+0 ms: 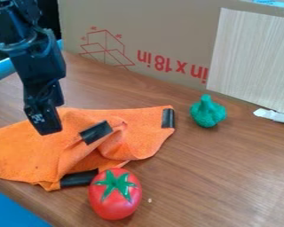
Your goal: Unfold the cloth from bottom right to top left
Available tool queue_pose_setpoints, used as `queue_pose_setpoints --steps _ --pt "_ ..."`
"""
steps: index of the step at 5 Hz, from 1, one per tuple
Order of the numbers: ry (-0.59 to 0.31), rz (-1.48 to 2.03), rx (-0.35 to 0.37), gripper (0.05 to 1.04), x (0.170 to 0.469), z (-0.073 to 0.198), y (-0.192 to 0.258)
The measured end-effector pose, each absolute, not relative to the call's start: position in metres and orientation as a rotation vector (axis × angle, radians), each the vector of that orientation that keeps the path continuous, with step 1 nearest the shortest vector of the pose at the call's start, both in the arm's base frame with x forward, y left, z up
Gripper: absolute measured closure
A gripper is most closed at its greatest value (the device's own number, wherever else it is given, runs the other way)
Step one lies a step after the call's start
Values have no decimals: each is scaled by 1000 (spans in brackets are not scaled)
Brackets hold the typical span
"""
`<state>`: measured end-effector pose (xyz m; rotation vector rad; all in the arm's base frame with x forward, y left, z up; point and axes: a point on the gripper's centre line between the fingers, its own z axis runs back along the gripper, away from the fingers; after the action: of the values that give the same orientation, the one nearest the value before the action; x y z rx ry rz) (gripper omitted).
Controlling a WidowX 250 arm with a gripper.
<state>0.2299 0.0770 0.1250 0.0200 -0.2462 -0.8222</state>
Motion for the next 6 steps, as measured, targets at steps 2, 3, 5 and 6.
queue_pose_setpoints --steps 2,3,5,6 --pt "-206 -833 8 83 234 113 64" --pt "-199 -839 16 83 239 112 57" --pt "-174 -855 30 136 241 103 37" --pt "-175 -849 39 424 244 101 31"
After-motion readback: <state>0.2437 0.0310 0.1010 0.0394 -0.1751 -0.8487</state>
